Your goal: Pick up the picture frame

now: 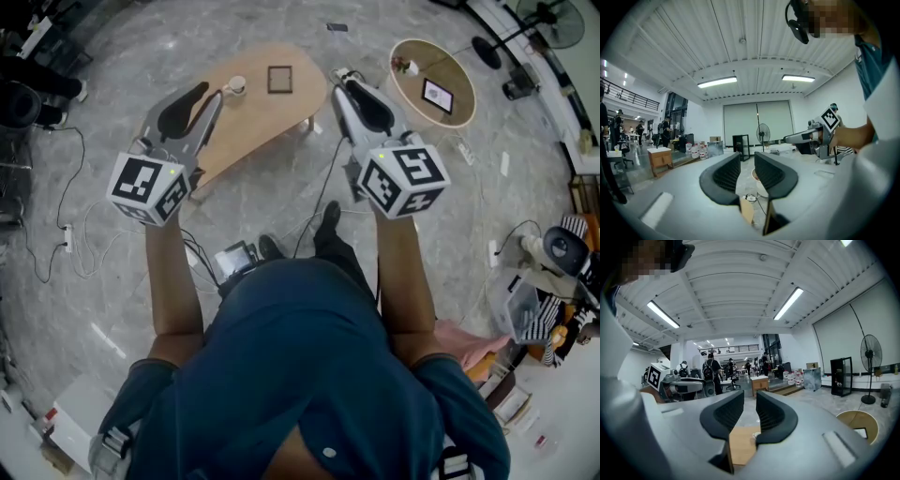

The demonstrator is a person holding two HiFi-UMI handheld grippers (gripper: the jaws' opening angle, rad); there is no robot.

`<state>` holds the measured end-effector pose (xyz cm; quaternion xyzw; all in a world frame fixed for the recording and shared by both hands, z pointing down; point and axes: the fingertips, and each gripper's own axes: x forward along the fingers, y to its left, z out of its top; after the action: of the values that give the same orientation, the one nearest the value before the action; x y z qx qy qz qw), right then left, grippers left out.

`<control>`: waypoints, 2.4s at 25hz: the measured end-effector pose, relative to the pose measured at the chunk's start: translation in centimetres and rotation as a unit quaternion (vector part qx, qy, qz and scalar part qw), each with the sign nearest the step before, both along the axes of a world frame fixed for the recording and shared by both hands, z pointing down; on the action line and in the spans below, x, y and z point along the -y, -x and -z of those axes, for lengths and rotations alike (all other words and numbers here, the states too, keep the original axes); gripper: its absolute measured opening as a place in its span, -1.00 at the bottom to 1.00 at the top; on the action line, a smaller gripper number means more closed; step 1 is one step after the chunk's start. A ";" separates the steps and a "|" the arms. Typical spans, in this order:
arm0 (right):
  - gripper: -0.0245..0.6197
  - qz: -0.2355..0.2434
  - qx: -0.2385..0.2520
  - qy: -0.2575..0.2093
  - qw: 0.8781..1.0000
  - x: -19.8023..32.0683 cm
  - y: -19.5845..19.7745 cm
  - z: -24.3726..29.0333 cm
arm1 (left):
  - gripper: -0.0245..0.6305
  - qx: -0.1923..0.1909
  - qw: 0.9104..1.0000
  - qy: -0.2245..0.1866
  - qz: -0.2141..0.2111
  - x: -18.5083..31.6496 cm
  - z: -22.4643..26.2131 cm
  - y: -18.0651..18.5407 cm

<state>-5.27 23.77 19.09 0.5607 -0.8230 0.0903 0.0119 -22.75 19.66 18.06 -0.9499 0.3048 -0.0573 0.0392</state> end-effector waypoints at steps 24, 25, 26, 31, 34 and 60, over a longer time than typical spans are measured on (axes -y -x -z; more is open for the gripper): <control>-0.72 0.131 0.044 -0.002 0.990 15.2 -14.6 -1.0 | -0.64 0.034 0.992 0.003 0.125 9.6 -0.2 -14.9; -0.72 0.133 0.045 -0.002 0.990 15.6 -15.0 -1.0 | -0.64 0.035 0.991 0.003 0.128 9.9 -0.2 -15.2; -0.72 0.134 0.047 -0.001 0.990 16.1 -15.3 -1.1 | -0.64 0.036 0.991 0.005 0.130 10.3 -0.2 -15.5; -0.72 0.127 0.057 0.013 0.990 17.4 -16.5 -2.4 | -0.64 0.045 0.991 0.018 0.126 12.0 -1.2 -16.6; -0.72 0.112 0.060 0.025 0.992 18.5 -17.1 -3.3 | -0.64 0.049 0.993 0.026 0.107 13.9 -1.9 -17.3; -0.72 -0.010 0.016 0.048 0.999 36.9 -15.2 -3.3 | -0.64 0.006 0.999 0.043 -0.016 37.4 -3.3 -16.5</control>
<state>9.97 -13.13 22.43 0.5658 -0.8124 0.1387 0.0244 -6.27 -17.70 21.34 -0.9550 0.2867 -0.0757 0.0011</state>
